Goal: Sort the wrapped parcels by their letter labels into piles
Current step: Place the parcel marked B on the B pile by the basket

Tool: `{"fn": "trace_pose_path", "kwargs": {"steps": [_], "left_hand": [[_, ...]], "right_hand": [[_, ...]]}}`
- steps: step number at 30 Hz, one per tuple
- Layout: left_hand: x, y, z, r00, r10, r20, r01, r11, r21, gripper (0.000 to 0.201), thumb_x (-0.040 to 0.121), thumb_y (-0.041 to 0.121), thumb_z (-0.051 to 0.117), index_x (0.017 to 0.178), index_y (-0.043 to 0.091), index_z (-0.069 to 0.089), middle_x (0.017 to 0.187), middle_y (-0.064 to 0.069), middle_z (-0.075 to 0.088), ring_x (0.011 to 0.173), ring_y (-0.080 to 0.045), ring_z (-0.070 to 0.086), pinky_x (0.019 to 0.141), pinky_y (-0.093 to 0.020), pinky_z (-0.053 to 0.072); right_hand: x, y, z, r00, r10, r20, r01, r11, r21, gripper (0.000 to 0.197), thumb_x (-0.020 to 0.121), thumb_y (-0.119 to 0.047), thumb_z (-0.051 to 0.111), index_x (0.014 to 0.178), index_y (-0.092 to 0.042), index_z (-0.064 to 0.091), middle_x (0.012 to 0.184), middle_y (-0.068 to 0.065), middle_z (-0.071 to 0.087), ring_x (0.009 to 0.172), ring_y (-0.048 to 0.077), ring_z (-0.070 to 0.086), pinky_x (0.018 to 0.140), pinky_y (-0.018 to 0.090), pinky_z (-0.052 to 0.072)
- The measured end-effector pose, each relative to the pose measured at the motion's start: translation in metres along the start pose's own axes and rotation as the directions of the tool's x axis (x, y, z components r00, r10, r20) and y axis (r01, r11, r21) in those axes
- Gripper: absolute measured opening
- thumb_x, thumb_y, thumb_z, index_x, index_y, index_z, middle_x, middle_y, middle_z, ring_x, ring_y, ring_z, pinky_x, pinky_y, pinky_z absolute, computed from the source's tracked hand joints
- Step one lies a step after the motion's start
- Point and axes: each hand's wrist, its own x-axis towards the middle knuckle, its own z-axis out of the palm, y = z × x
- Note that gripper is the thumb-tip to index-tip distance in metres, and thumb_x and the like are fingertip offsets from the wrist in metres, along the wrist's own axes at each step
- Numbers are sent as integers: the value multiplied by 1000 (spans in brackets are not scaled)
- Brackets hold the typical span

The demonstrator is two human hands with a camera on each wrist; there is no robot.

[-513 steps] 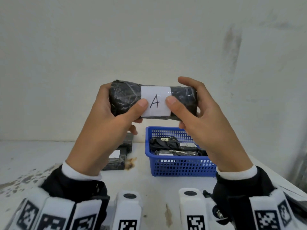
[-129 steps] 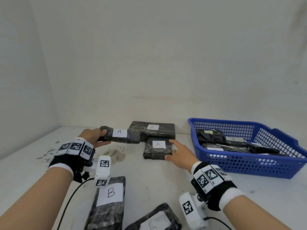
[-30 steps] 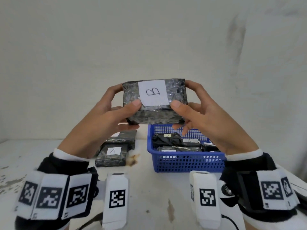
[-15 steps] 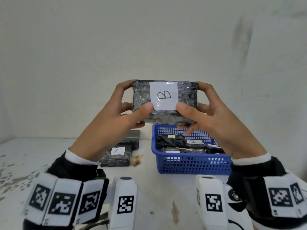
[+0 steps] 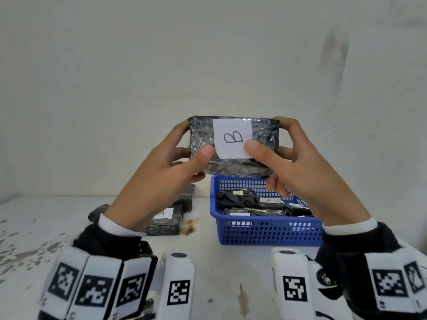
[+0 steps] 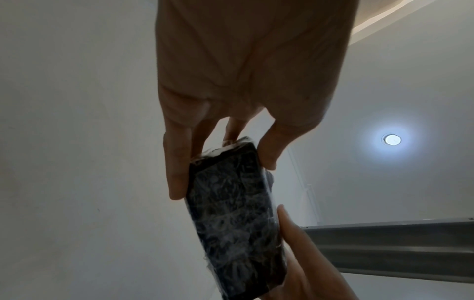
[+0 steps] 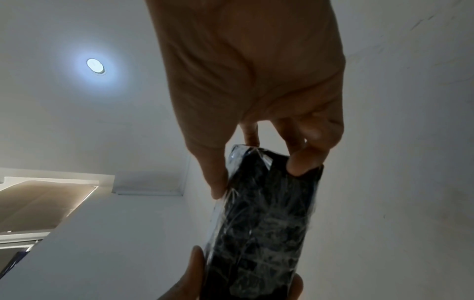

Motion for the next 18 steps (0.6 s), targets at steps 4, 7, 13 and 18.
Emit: {"fn": "trace_pose_path", "kwargs": {"steps": [4, 7, 13, 18], "left_hand": [[0, 2, 1, 1000, -6, 5, 6, 1000, -25, 62, 76, 50, 63, 136, 43, 47, 109, -4, 73, 103, -17, 69, 93, -38, 55], [-2, 4, 1, 1000, -1, 11, 1, 1000, -29, 57, 79, 46, 58, 135, 43, 49, 106, -6, 73, 101, -16, 70, 93, -38, 55], [-4, 6, 8, 999, 19, -30, -19, 1000, 21, 64, 70, 57, 67, 131, 49, 49, 106, 1, 73, 93, -14, 72, 90, -40, 56], [-4, 5, 13, 998, 11, -66, -9, 1000, 28, 59, 68, 58, 69, 124, 52, 51, 103, 3, 73, 90, -14, 73, 88, -41, 57]], "right_hand": [[-2, -2, 1, 1000, 2, -8, -2, 1000, 2, 66, 63, -63, 70, 122, -44, 45, 92, 1, 75, 45, 13, 54, 43, 17, 42], [-4, -6, 3, 1000, -3, -19, 3, 1000, -15, 68, 61, -61, 71, 121, -42, 46, 90, -1, 75, 45, 5, 54, 42, 14, 41], [-5, -5, 10, 997, -29, -68, 24, 997, -68, 77, 51, -71, 74, 118, -46, 46, 98, -12, 74, 66, 0, 64, 65, 21, 48], [-6, -5, 12, 996, -30, -85, 25, 998, -57, 74, 51, -72, 74, 115, -47, 48, 98, -9, 75, 71, 4, 65, 63, 22, 45]]}}
